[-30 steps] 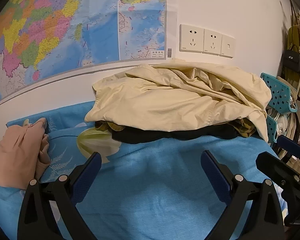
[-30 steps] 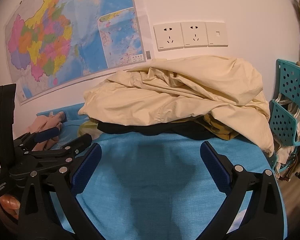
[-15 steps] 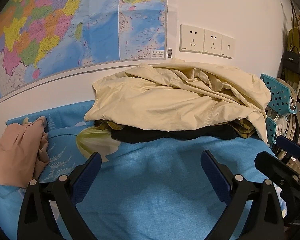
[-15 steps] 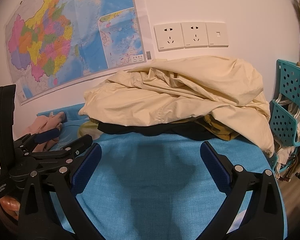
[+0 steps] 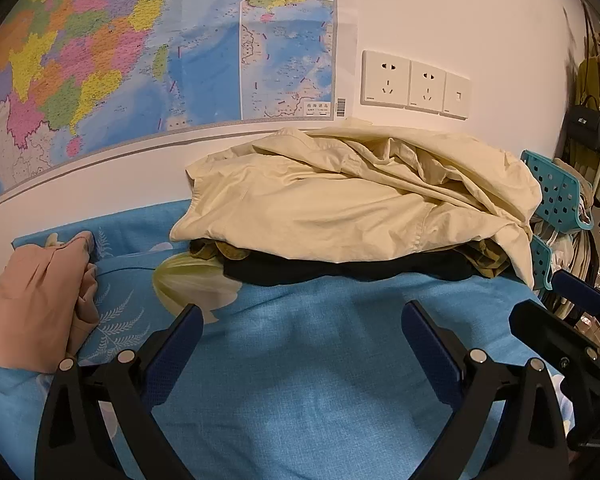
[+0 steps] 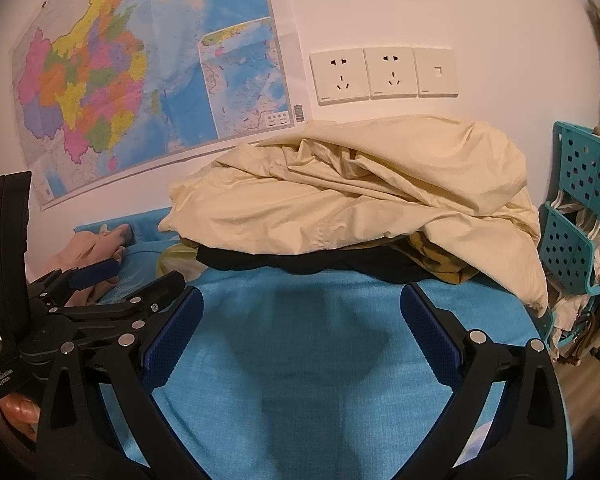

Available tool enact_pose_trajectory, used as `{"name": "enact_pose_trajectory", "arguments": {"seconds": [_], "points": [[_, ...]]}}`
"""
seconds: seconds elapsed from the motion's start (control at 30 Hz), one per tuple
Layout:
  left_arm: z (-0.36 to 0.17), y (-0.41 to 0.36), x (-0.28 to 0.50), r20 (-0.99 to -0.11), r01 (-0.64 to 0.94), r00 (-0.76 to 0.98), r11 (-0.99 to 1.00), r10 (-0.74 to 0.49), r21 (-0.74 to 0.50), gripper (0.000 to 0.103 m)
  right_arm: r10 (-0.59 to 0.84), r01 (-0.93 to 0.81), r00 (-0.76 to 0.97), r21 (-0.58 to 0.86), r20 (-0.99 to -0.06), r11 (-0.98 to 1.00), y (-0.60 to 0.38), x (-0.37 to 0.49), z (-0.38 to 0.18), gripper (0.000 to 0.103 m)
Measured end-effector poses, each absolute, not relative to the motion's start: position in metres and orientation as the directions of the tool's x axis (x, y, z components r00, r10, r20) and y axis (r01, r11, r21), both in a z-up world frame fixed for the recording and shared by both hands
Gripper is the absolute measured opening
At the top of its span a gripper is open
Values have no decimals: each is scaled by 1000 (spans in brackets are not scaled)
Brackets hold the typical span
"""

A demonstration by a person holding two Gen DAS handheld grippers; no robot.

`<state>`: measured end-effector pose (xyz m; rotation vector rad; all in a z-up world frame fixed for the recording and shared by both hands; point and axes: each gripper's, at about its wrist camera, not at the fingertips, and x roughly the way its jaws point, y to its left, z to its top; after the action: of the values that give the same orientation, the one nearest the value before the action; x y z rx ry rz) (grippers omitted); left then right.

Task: Fold large clothes

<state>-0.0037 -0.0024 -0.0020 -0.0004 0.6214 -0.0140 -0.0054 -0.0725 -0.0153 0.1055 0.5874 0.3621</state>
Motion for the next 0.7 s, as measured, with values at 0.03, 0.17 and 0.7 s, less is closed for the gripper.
{"name": "enact_pose_trajectory", "arguments": {"seconds": [0.03, 0.17, 0.7], "points": [[-2, -3, -4, -582, 13, 813, 1000, -14, -5, 96, 364, -304, 771, 199, -523, 932, -72, -6, -16, 97], [-2, -3, -4, -582, 14, 813, 1000, -14, -5, 96, 362, -305, 772, 195, -522, 932, -72, -5, -15, 97], [-2, -3, -4, -583, 11, 812, 1000, -13, -7, 96, 360, -303, 774, 193, -521, 933, -71, -5, -14, 97]]}}
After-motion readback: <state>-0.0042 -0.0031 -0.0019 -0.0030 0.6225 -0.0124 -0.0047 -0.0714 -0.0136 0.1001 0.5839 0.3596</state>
